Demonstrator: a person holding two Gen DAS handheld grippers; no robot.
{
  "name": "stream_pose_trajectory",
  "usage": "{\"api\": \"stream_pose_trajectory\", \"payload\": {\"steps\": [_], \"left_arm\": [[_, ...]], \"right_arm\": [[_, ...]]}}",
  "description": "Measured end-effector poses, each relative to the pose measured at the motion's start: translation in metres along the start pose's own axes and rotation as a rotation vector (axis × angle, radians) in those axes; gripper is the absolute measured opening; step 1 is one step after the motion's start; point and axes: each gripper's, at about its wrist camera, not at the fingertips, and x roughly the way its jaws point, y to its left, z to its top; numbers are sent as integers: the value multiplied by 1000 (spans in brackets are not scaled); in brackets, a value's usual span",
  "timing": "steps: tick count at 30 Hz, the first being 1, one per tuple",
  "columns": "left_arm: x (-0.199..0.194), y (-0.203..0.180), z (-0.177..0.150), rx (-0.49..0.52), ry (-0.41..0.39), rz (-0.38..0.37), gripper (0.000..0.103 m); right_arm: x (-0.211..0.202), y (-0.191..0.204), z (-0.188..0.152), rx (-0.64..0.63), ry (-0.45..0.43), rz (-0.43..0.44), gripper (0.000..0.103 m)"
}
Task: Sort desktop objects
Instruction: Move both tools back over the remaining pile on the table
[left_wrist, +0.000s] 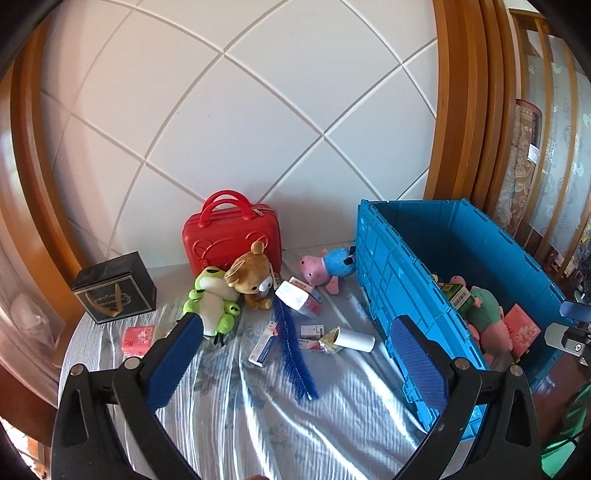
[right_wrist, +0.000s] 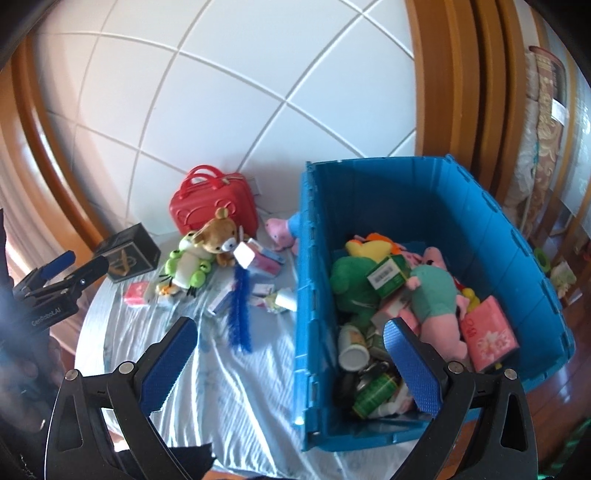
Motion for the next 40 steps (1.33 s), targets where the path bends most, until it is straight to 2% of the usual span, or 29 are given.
{"api": "stream_pose_trajectory", "payload": {"steps": [5, 12, 28, 34, 40], "left_arm": [[-14, 17, -8, -25, 17, 25, 103], [-29, 31, -16, -45, 24, 50, 103], [-41, 38, -26, -61, 38, 33, 103], [-43, 40, -31, -55, 30, 69, 103], [-45, 42, -31, -52, 25, 70, 103]], "right_arm": [[-6, 20, -9, -24, 16, 3, 103], [-19, 29, -15, -35, 8, 2, 103], [-29, 37, -23, -52, 9, 14, 103], [-30, 43, -24, -61, 14, 15, 103], [-29, 46, -25, -61, 16, 16, 103]]}}
